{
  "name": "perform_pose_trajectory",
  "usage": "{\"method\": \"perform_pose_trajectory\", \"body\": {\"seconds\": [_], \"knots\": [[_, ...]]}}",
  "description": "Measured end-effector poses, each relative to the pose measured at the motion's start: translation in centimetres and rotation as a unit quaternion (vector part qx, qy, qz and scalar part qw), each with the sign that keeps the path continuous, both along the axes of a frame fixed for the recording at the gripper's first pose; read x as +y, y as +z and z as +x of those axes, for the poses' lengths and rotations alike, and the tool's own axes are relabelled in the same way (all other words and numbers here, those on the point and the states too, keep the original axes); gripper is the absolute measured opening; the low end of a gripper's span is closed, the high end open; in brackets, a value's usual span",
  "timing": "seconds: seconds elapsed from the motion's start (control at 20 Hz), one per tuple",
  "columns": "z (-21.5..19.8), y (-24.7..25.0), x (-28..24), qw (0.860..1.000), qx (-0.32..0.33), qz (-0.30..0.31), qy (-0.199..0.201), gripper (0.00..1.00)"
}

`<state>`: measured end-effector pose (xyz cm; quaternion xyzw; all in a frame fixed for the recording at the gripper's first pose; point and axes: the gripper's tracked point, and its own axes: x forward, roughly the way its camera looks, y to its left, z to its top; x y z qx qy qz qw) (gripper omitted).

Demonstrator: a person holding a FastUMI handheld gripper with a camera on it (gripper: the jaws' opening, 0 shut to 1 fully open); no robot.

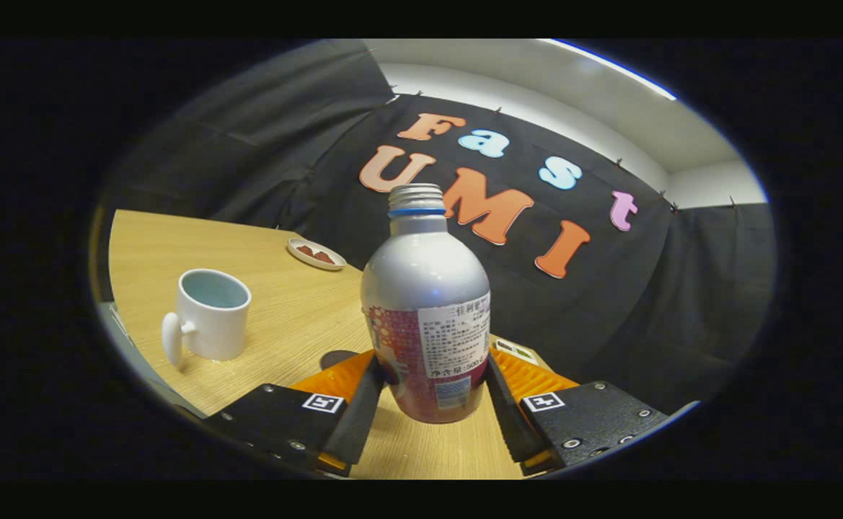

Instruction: Take the bottle from table, then pour the juice into the cup, finally place the bottle on the coaster

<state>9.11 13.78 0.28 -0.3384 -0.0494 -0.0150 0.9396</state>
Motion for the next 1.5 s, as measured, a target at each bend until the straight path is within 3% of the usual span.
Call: {"method": "perform_pose_trajectory", "body": {"seconds": [0.35, 0.65, 0.9, 1.15, 1.5], "knots": [[0.4, 0.8, 2.5, 0.984, -0.035, -0.172, -0.013, 0.75], [0.4, 1.1, 3.9, 0.940, -0.078, -0.330, -0.024, 0.75], [0.8, 1.2, 4.5, 0.919, -0.078, -0.386, -0.017, 0.75], [1.0, 1.5, 4.9, 0.888, -0.091, -0.450, -0.020, 0.75], [1.5, 2.2, 4.7, 0.867, -0.086, -0.491, -0.016, 0.75]]}}
